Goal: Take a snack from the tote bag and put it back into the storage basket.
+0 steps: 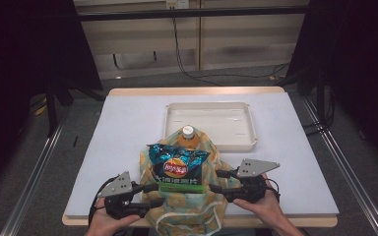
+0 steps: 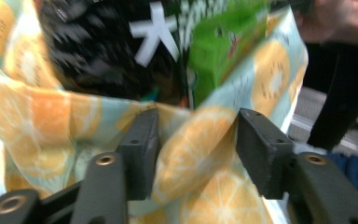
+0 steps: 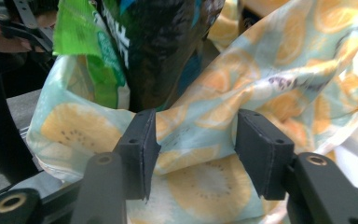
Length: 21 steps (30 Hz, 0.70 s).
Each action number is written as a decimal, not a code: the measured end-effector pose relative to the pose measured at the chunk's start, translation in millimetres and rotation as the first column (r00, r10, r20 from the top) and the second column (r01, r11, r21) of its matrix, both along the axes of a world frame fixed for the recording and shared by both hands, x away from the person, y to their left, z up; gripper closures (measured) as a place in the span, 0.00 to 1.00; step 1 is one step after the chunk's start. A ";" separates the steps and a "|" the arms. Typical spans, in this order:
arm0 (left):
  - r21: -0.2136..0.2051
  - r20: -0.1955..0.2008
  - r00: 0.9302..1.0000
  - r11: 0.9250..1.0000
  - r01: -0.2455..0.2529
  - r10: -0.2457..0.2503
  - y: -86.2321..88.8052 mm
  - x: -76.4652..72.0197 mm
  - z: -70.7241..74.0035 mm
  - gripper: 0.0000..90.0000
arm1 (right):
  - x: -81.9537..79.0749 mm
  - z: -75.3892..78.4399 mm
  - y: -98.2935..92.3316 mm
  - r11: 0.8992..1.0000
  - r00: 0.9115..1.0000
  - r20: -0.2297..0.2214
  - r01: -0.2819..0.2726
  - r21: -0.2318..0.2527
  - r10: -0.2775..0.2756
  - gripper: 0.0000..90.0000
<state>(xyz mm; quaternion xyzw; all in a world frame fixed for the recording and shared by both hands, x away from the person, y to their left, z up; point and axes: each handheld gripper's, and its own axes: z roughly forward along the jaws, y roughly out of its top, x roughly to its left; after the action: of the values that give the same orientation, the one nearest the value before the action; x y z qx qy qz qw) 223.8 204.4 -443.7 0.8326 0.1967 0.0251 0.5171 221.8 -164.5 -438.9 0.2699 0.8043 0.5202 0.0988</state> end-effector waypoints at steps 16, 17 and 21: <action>0.046 -0.012 0.997 0.996 0.082 -0.082 -5.1 -2.9 -1.7 0.94 | -14.1 19.8 11.8 0.995 0.995 0.056 -0.086 0.048 0.083 0.55; 0.056 -0.013 0.997 0.995 0.080 -0.079 -5.0 -2.9 -1.7 0.94 | -14.9 22.8 11.1 0.994 0.994 0.062 -0.092 0.061 0.088 0.56; 0.057 -0.018 0.996 0.995 0.086 -0.085 -6.0 -1.3 -3.2 0.92 | -18.5 27.1 14.1 0.990 0.991 0.066 -0.120 0.074 0.115 0.60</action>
<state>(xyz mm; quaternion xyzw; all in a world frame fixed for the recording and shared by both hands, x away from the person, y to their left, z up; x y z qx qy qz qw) 222.5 198.4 -446.8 0.8550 0.1642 0.0022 0.4919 203.3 -150.4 -411.7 0.2094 0.7946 0.5639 0.0823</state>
